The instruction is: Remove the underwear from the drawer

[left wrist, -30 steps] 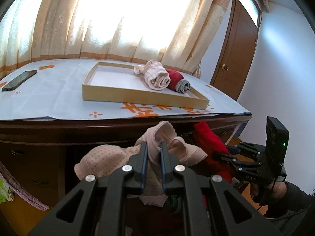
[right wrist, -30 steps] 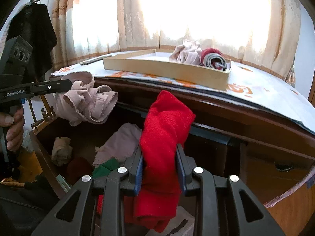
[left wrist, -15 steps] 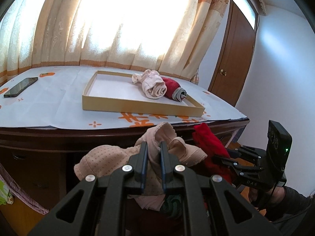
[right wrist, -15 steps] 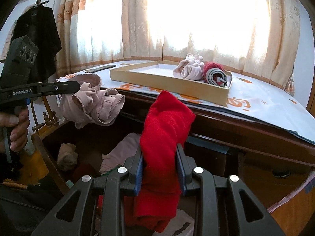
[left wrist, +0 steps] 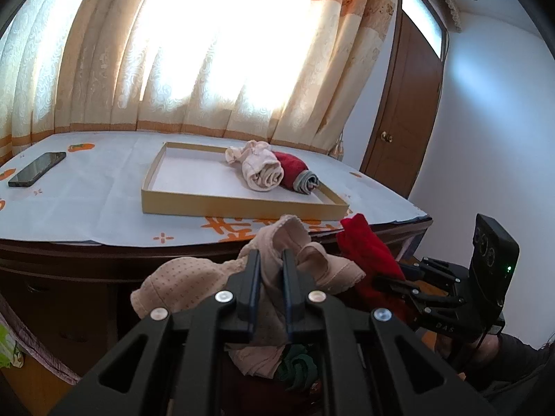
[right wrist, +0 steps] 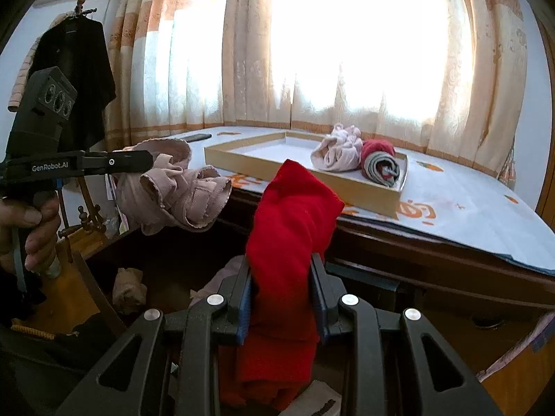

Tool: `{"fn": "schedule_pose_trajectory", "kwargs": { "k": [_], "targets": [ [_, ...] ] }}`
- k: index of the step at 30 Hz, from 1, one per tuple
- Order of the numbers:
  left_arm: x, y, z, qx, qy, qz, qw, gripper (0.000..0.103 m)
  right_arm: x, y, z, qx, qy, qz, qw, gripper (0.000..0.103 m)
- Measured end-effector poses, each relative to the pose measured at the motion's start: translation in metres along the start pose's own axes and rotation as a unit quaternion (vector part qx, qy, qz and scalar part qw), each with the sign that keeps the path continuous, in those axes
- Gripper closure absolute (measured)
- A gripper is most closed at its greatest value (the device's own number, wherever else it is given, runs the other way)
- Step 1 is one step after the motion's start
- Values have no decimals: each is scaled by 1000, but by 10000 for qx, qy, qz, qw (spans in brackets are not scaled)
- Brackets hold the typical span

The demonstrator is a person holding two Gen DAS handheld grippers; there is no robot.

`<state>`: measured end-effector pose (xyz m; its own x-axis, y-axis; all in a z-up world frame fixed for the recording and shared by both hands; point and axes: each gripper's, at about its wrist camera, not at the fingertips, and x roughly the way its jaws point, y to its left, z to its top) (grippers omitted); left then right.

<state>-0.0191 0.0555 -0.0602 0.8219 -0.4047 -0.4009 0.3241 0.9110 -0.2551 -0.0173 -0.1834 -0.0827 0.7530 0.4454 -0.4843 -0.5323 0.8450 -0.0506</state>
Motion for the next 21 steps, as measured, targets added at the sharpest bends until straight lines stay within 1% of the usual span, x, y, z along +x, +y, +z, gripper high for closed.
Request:
{"fn": "schedule_pose_trajectory", "kwargs": {
  "k": [8, 21],
  "targets": [
    [-8, -5, 6, 59, -193, -41, 9998, 94, -9, 3, 5, -36, -235, -18, 9997, 71],
    [-19, -10, 11, 120, -515, 8, 9986, 94, -26, 6, 10, -160, -680, -19, 9976, 71]
  ]
}}
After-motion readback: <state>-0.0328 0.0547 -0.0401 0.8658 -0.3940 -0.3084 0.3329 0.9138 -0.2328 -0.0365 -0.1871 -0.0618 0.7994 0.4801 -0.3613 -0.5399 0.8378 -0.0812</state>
